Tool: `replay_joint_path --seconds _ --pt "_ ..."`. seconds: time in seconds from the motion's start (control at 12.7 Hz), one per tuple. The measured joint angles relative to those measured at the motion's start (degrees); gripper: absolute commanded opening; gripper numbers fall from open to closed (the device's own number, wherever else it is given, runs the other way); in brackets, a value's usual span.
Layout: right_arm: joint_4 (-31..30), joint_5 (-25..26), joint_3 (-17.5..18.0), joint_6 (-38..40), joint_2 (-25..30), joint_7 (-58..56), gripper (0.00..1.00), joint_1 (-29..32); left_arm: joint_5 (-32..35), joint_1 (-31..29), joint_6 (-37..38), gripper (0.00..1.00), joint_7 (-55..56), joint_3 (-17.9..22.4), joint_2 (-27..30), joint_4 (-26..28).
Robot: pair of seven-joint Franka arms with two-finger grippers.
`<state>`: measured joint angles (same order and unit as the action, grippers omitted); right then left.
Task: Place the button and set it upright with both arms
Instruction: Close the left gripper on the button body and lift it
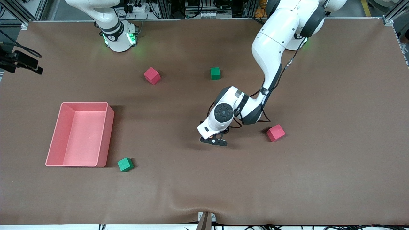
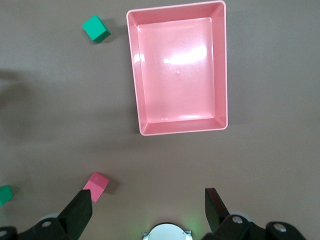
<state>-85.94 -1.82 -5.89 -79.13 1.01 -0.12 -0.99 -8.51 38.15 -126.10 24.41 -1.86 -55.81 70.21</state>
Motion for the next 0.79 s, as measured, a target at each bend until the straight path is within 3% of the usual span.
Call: replay_joint_path --seconds 0.16,0.24,0.55,0.79 --pt "1.6 0.0 -0.1 -0.2 -1.3 -2.2 1.00 0.2 0.0 0.0 0.0 0.10 0.0 0.0 0.0 0.0" --pt "2.0 0.0 -0.1 -0.8 -1.6 -2.9 1.00 0.3 0.0 0.0 0.0 0.00 0.1 0.0 0.0 -0.1" --pt "2.9 0.0 -0.1 -1.9 -1.5 -6.1 1.00 1.0 0.7 1.6 -0.1 0.00 2.1 1.2 0.2 -1.3" --pt "2.9 0.0 -0.1 -1.9 -0.9 -7.2 1.00 1.9 5.5 9.3 -0.1 0.00 9.3 8.0 1.6 -2.1"
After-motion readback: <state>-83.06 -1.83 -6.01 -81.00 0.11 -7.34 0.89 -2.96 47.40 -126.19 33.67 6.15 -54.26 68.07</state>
